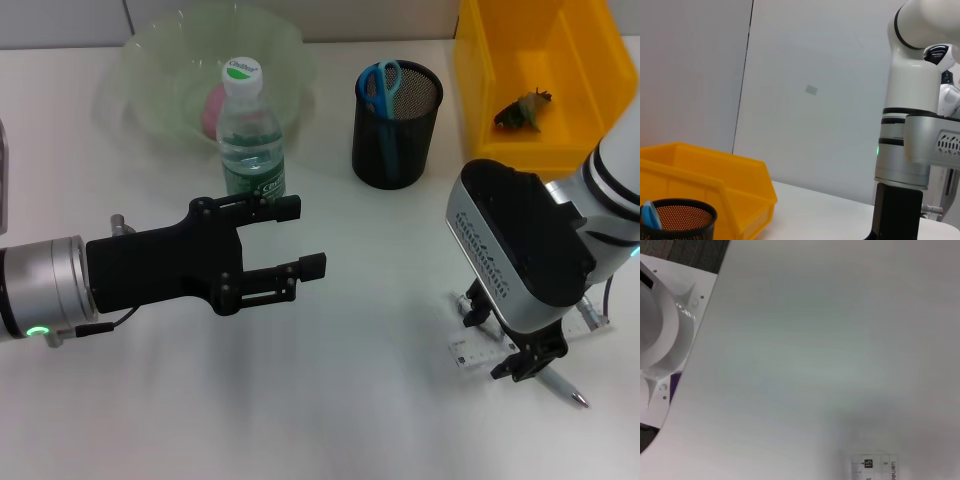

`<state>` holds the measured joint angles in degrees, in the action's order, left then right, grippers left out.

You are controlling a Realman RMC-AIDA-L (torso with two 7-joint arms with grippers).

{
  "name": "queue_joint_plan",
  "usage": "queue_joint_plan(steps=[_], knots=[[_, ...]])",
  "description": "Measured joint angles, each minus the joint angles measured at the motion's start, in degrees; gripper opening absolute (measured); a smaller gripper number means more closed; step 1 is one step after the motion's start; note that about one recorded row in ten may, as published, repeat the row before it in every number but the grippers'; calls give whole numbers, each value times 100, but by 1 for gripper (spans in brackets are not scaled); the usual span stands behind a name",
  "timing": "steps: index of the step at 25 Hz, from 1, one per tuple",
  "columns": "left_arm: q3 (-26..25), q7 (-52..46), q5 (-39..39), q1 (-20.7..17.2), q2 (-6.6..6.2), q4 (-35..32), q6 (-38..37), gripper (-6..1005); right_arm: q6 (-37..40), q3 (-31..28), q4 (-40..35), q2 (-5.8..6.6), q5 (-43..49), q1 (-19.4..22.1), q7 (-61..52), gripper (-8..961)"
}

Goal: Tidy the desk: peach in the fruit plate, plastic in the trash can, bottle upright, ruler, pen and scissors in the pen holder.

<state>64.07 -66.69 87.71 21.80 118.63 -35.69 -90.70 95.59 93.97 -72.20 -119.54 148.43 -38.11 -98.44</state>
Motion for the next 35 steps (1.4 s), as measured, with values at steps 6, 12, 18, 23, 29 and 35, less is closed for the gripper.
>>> queue_joint_plan(steps=[6,12,18,23,29,35], knots=[[0,2,1,0,2,0,19,724,-86,43,92,-2,-11,-21,-23,494],[0,4,1,3,3,0,32,724,-124,52,161,-6,-105,-29,-29,485],[0,12,1,7,2,0,56,724,-186,124,200,-8,-144,-39,-28,476],[0,1,2,8,-4,0,66,724,-292,200,224,-8,-141,-38,-39,469],[6,-1,11,9,-6,0,70,724,-337,211,233,-8,-124,-36,-43,460],[7,3,10,11,-7,0,71,724,-388,317,263,-8,-111,-41,-25,451]])
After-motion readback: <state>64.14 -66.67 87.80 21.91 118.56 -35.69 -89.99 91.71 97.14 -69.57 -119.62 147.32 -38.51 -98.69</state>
